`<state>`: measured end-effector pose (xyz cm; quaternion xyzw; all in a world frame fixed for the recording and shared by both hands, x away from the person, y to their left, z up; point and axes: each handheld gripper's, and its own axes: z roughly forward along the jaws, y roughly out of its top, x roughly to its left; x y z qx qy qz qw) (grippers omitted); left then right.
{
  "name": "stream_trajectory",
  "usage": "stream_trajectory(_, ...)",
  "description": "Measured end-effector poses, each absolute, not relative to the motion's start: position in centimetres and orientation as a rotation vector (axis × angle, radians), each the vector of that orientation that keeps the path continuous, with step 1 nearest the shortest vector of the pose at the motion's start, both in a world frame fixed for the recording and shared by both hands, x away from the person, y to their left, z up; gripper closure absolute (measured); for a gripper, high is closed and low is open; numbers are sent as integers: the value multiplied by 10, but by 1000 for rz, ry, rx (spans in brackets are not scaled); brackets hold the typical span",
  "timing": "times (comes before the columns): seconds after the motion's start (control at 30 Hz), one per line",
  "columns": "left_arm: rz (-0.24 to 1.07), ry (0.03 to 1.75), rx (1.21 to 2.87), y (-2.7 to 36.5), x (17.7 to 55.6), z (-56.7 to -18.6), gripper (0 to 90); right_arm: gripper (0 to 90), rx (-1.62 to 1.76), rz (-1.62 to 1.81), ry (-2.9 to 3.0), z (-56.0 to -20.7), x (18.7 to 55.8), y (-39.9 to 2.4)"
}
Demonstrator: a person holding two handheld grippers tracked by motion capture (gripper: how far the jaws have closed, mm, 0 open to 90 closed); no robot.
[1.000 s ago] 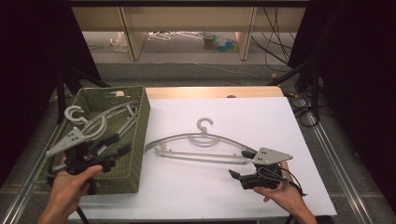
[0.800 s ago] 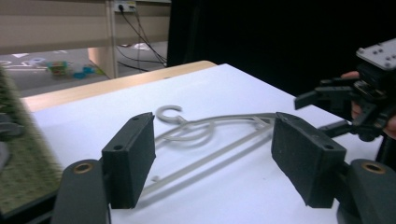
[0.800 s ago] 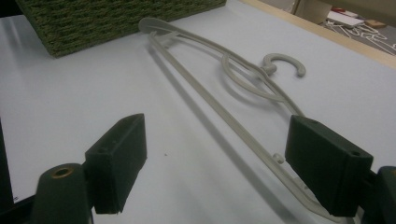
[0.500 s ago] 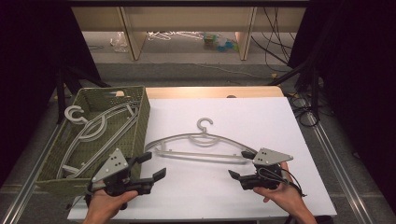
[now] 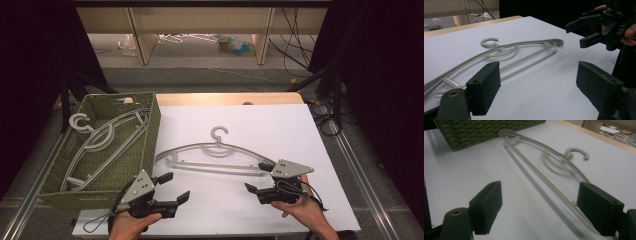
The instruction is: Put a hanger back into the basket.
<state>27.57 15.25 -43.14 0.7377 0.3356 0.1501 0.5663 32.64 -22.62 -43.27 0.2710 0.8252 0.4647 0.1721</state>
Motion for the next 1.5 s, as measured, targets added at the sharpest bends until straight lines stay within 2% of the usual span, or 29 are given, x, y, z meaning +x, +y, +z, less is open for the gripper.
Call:
stream_trajectory(0.93,356,821,1710,152,275,-435,171,187,781,1328,2331,-432,325,-230)
stream_trajectory(1.2,353,811,1710,151,273,-435,171,171,771,1301,2361,-435,343,-225)
stream_trajectory(1.5,362,787,1722,152,272,-434,172,234,832,1120,2409,-428,401,-212)
